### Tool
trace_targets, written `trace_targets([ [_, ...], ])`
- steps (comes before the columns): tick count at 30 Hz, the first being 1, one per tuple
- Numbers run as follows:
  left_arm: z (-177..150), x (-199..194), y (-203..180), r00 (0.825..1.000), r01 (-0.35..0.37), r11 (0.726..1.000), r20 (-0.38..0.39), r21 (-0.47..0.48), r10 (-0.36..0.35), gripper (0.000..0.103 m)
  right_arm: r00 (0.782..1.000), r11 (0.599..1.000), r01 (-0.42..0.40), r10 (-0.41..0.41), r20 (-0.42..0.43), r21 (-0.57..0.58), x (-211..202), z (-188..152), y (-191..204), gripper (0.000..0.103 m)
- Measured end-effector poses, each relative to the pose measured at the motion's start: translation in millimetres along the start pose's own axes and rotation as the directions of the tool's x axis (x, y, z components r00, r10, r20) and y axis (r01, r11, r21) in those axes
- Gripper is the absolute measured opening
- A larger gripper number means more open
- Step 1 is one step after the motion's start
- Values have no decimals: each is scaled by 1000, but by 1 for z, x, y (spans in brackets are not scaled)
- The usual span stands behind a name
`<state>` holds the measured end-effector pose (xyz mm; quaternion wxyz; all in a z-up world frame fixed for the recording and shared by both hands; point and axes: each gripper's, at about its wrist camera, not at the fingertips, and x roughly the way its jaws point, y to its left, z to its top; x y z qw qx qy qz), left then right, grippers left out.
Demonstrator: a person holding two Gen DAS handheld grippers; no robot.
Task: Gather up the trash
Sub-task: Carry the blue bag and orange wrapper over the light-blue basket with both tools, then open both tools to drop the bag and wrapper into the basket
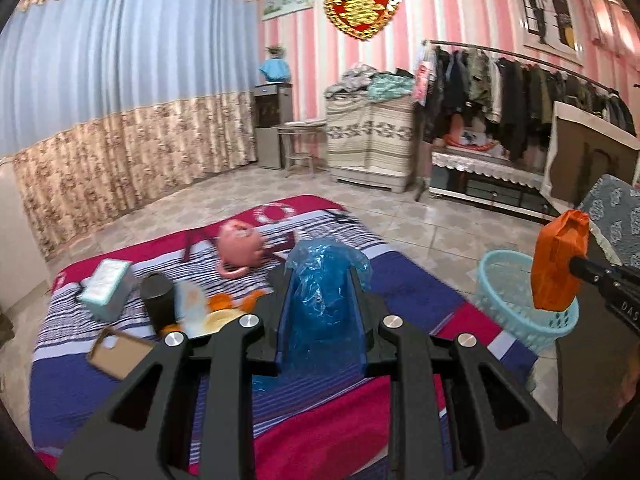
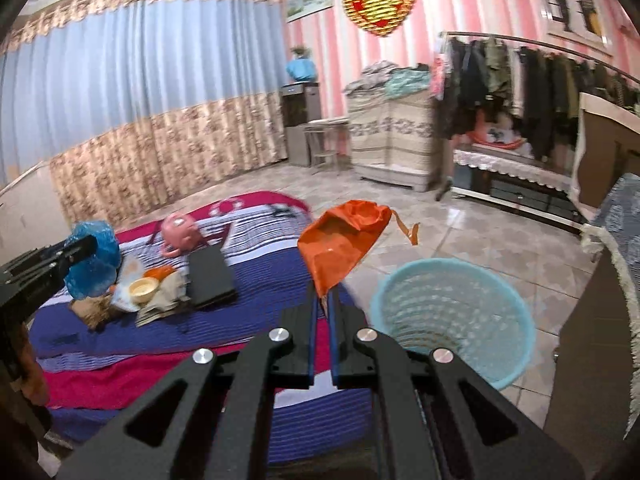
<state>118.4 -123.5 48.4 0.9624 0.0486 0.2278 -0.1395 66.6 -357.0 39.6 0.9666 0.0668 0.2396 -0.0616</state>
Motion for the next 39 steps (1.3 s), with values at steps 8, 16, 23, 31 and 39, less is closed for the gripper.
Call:
trace_targets([
  [8, 24, 48, -78, 992, 124, 990, -2, 60, -124, 23, 993, 992, 121, -121, -5, 37, 17, 7, -71, 5],
  [16, 31, 98, -157, 969, 248, 961, -19, 124, -247, 23, 980, 976, 195, -191, -50, 92, 46, 2, -129, 5],
  [23, 25, 142, -211, 939, 344, 927, -76, 148, -336, 23, 972, 967, 226, -216, -94, 119, 71, -14, -158, 5],
  [31, 9, 182, -258, 923, 383, 901, -125, 204, -364, 27, 963, 955, 255, -237, -126, 150, 84, -31, -174, 5],
  [39, 11, 199, -243, 944, 324, 928, -126, 183, -305, 77, 959, 951, 265, -244, -143, 156, 97, -36, -176, 5],
])
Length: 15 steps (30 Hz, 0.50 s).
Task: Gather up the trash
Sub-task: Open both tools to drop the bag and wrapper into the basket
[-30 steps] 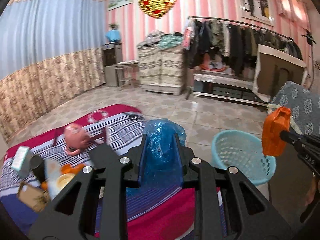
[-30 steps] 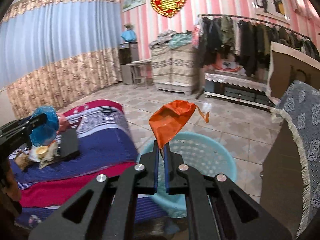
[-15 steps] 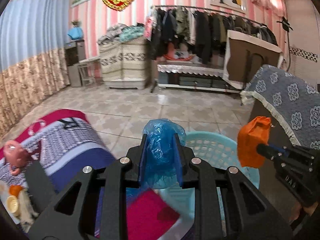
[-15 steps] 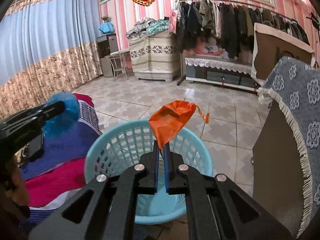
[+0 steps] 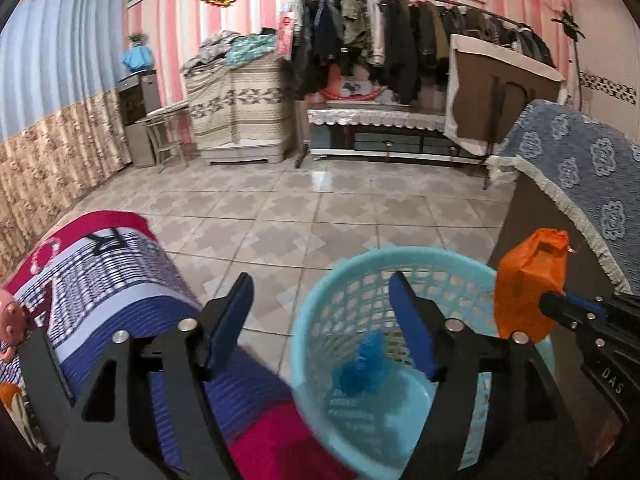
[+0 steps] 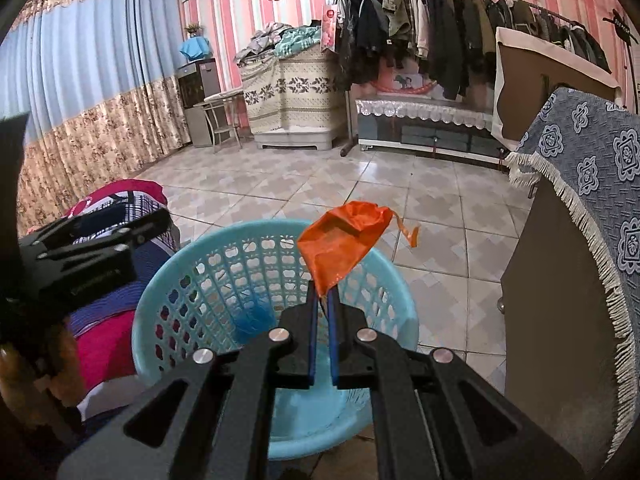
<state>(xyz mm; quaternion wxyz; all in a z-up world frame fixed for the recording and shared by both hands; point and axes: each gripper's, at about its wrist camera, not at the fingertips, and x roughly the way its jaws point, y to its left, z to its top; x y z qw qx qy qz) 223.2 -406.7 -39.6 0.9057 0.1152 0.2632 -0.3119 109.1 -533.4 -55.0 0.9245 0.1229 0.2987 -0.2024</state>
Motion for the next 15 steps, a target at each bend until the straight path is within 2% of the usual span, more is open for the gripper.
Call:
trace_targets([
  [2, 0, -4, 11, 999, -32, 999, 18, -10, 32, 87, 1000, 1000, -5, 5, -6, 4, 5, 0, 1, 5],
  [3, 0, -4, 14, 999, -41, 999, 19, -13, 41, 88, 1000, 1000, -7, 7, -7, 5, 7, -1, 3, 5],
  [7, 2, -14, 33, 996, -82, 996, 23, -35, 83, 89, 1000, 1000, -11, 11, -9, 0, 16, -3, 10, 5],
  [9, 3, -22, 42, 993, -110, 993, 32, -49, 111, 93, 1000, 1000, -16, 16, -13, 4, 20, -2, 15, 6],
  [13, 2, -41, 60, 987, -153, 986, 36, -66, 155, 94, 1000, 1000, -6, 6, -23, 9, 26, 0, 23, 6],
  [15, 0, -51, 67, 985, -166, 983, 39, -75, 169, 94, 1000, 1000, 1, -1, -30, -1, 28, 0, 28, 11],
])
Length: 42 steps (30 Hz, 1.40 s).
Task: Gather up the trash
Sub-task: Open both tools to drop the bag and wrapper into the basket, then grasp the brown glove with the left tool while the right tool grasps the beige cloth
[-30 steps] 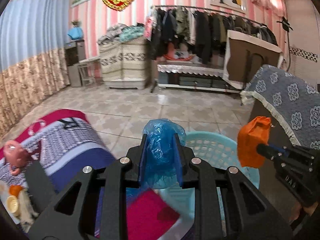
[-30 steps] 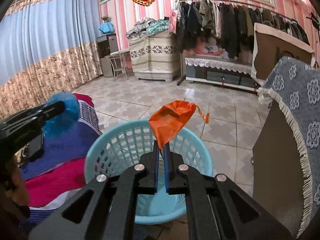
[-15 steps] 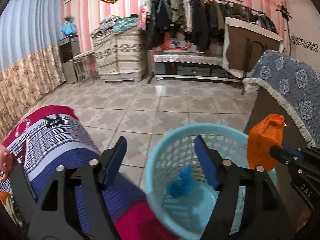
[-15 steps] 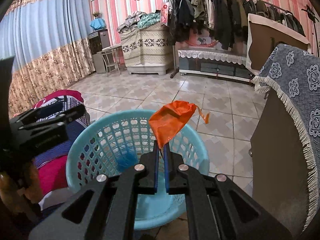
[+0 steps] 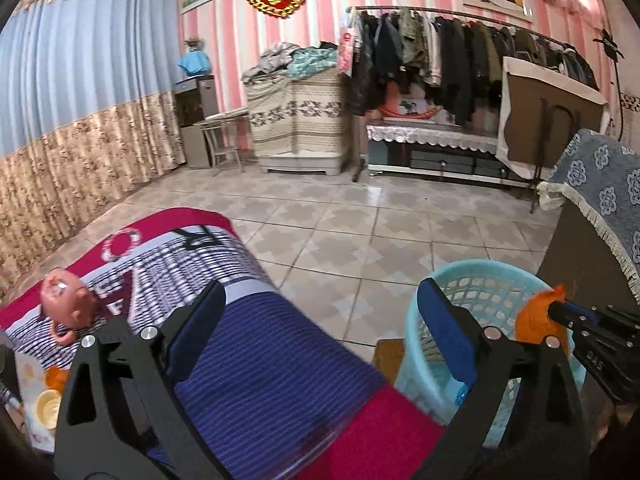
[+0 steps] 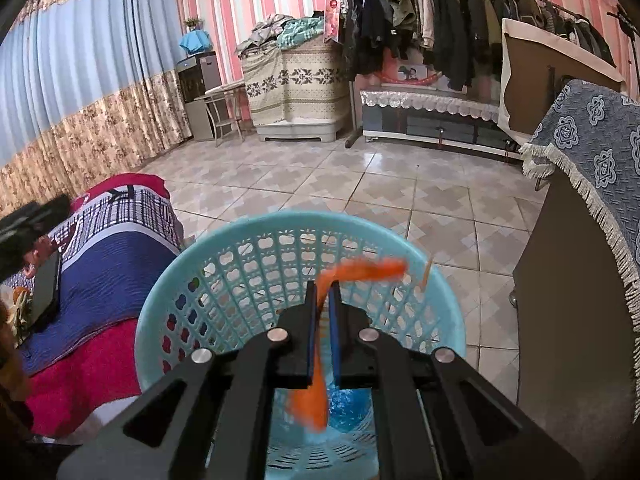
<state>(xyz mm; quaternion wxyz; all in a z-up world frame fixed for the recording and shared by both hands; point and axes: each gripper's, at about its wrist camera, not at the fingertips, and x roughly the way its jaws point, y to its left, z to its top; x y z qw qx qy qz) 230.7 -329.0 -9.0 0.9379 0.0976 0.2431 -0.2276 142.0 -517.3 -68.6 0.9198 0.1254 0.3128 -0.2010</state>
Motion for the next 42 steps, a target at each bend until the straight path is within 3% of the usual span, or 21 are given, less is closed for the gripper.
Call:
trace_targets([
  [1, -1, -7, 7, 1000, -15, 1000, 2, -6, 15, 95, 1000, 1000, 4, -4, -3, -5, 0, 0, 2, 16],
  [3, -3, -19, 17, 999, -32, 999, 6, -17, 32, 96, 1000, 1000, 8, -8, 1, -8, 0, -1, 4, 54],
  [5, -6, -35, 32, 999, -49, 998, 14, -31, 49, 96, 999, 999, 33, -33, 18, -21, -4, -1, 8, 63],
  [8, -11, -54, 52, 997, -78, 995, 14, -57, 79, 97, 998, 997, 63, -62, 15, -50, -8, -1, 14, 67],
  [11, -19, -73, 75, 993, -112, 990, 14, -91, 114, 97, 995, 993, 97, -94, 38, -65, -16, 1, 20, 82],
  [18, -47, -108, 129, 982, -188, 967, -17, -173, 188, 97, 991, 990, 74, -60, 116, -120, -50, 2, 59, 92],
  [24, -68, -133, 175, 960, -279, 938, -40, -207, 277, 97, 989, 984, -10, 36, 142, -180, -67, -4, 108, 94],
  [35, -127, -158, 268, 909, -417, 873, -132, -255, 395, 97, 978, 939, -158, 190, 81, -305, -66, -37, 198, 94],
  [42, -166, -157, 301, 893, -445, 847, -210, -289, 398, 97, 969, 913, -213, 242, 43, -347, -64, -52, 232, 94],
])
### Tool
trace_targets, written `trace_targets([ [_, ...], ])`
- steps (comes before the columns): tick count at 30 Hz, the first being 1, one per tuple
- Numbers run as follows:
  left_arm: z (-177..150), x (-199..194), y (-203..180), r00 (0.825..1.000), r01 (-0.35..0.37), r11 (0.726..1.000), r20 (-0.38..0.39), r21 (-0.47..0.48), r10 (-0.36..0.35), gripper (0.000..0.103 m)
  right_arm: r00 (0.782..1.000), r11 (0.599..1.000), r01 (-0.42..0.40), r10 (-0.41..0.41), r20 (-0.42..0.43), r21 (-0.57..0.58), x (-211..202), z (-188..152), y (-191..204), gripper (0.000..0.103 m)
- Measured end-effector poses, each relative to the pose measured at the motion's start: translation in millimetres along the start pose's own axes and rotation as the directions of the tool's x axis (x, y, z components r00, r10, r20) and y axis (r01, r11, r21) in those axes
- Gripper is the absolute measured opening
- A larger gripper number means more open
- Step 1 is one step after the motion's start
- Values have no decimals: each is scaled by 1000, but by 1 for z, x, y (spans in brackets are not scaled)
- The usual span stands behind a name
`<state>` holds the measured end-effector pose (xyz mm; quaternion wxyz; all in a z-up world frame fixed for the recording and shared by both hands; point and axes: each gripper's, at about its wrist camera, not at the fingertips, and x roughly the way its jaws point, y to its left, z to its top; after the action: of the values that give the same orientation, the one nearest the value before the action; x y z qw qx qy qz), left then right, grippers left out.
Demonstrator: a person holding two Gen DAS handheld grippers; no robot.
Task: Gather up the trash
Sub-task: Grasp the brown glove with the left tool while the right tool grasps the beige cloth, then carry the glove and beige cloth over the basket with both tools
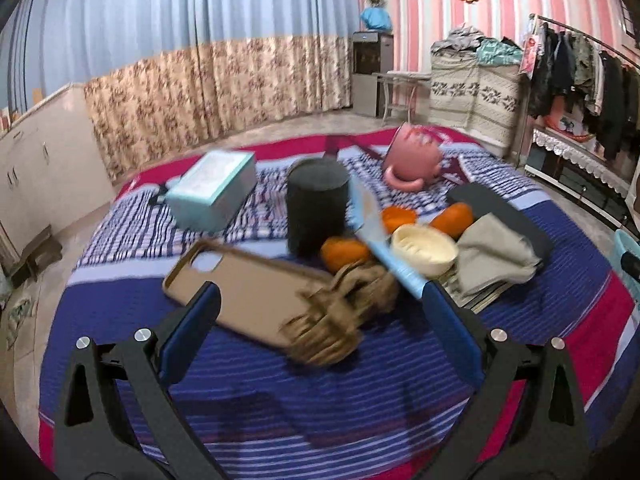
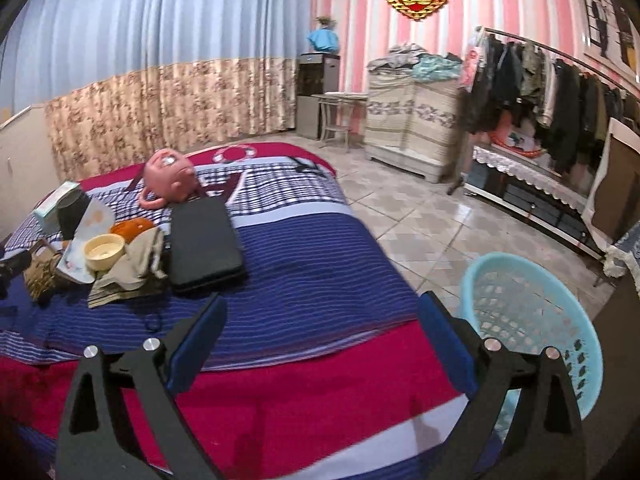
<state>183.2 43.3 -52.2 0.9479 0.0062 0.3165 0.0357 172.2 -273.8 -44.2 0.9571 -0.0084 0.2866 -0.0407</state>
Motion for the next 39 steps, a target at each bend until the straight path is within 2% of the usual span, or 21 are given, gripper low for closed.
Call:
trace_targets([
  [4, -9, 15, 12, 1000, 15, 1000, -27, -27, -16, 96, 1000, 1000, -17, 16, -15, -20, 5, -3, 15, 94],
  [7, -12, 25, 10, 998, 37, 999, -50, -27, -38, 85, 999, 999, -28, 28, -27, -29, 8, -4, 23, 94],
  [9, -14, 33, 8, 995, 57, 998, -81, -18, -58, 62, 999, 999, -32, 31, -32, -34, 10, -2, 26, 94],
  [11, -16, 36, 7, 991, 84, 996, -103, -19, -86, 49, 999, 998, -40, 38, -34, -43, 11, -2, 32, 94],
  [18, -10, 14, 17, 998, 60, 998, -37, -18, -60, 48, 995, 992, -99, 97, -35, -80, 23, 11, 63, 94],
  [25, 11, -3, 45, 999, -40, 999, 36, -35, 41, 48, 980, 977, -188, 179, -93, -100, 56, 26, 106, 92],
  [27, 15, -4, 55, 997, -57, 997, 41, -52, 60, 48, 972, 970, -212, 196, -132, -116, 68, 24, 120, 80],
  [29, 17, -5, 60, 997, -69, 996, 42, -65, 71, 48, 963, 965, -231, 207, -175, -127, 79, 22, 128, 51],
  [30, 17, -5, 61, 996, -73, 995, 42, -68, 76, 48, 957, 962, -241, 215, -193, -127, 82, 20, 131, 44],
  [33, 20, -5, 62, 996, -78, 995, 47, -65, 81, 48, 954, 956, -265, 241, -175, -128, 78, 18, 132, 22],
  [35, 23, -7, 56, 995, -74, 995, 57, -60, 77, 48, 955, 955, -272, 254, -151, -118, 70, 20, 125, 19],
  [39, 29, -13, 40, 995, -54, 998, 83, -44, 57, 48, 960, 961, -269, 261, -99, -72, 48, 26, 97, 19],
])
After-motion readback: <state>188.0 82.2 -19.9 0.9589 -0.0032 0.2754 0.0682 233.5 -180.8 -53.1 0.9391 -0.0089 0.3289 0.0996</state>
